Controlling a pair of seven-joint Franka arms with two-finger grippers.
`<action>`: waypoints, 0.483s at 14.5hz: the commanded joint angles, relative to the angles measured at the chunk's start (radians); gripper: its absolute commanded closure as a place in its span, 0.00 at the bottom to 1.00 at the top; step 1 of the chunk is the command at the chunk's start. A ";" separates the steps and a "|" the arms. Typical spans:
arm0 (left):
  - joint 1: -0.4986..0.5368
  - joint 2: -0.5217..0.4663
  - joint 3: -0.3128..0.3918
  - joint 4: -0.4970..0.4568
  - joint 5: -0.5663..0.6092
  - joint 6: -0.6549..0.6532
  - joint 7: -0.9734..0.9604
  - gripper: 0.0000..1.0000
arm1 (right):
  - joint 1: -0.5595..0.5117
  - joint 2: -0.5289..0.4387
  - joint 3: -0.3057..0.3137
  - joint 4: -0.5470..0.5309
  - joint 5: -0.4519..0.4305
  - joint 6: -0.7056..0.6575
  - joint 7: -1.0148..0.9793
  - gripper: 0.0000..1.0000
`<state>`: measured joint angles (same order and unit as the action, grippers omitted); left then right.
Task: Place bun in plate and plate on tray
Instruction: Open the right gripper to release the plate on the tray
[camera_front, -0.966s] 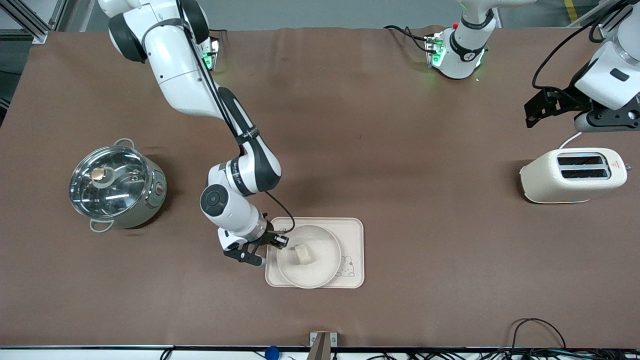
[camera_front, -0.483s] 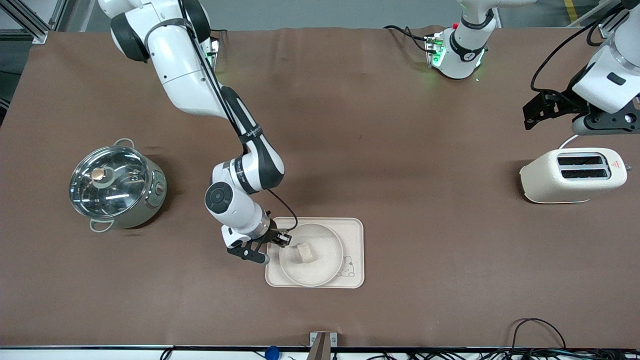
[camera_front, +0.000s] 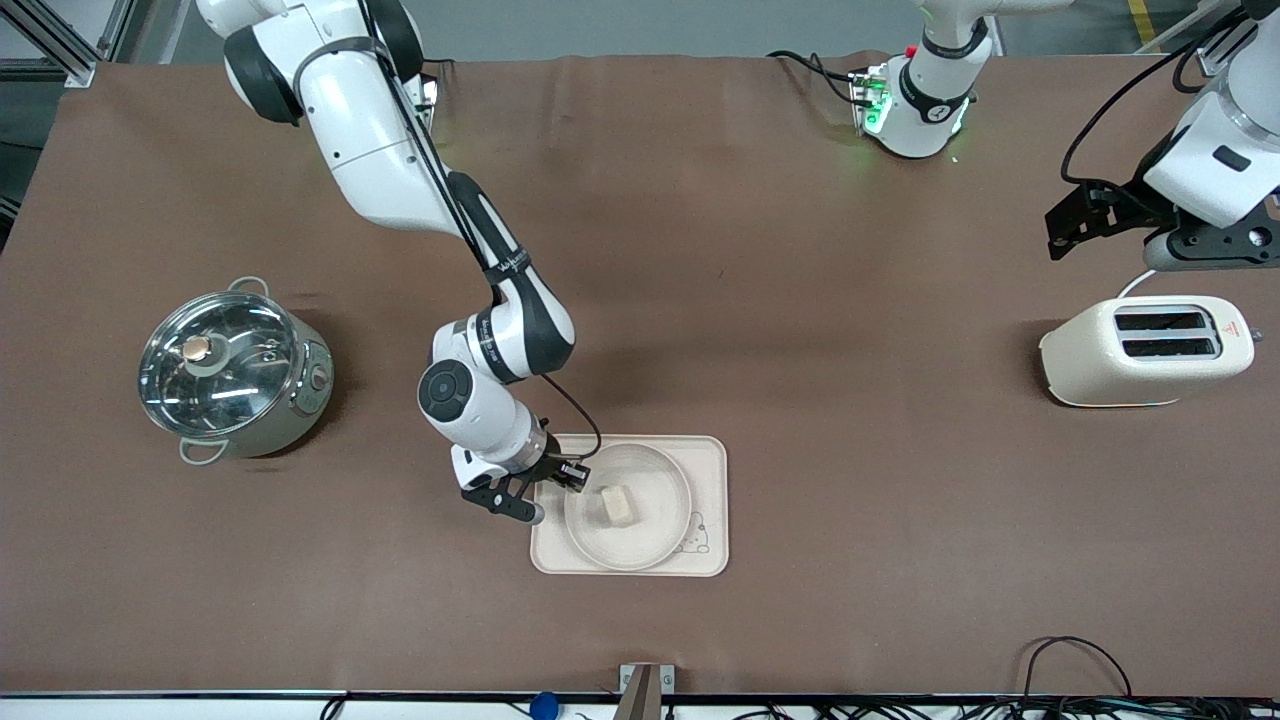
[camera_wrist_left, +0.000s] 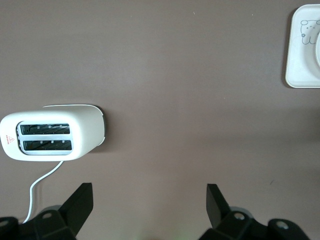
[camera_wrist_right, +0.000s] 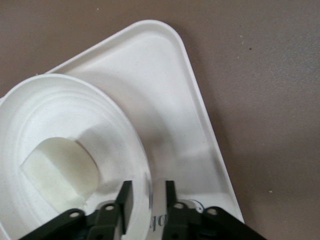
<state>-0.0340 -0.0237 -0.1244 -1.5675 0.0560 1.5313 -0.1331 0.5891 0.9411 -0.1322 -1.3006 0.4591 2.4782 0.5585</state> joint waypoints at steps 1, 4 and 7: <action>-0.001 -0.016 0.005 -0.011 -0.013 0.010 0.012 0.00 | -0.002 -0.047 0.005 -0.034 0.009 -0.015 0.015 0.49; -0.001 -0.019 0.005 -0.011 -0.013 0.009 0.012 0.00 | -0.014 -0.100 -0.004 -0.028 0.000 -0.119 0.017 0.38; -0.001 -0.022 0.005 -0.011 -0.013 0.009 0.013 0.00 | -0.026 -0.182 -0.073 -0.025 -0.010 -0.257 0.003 0.29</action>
<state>-0.0340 -0.0249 -0.1244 -1.5675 0.0559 1.5313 -0.1331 0.5792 0.8419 -0.1721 -1.2912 0.4569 2.3023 0.5640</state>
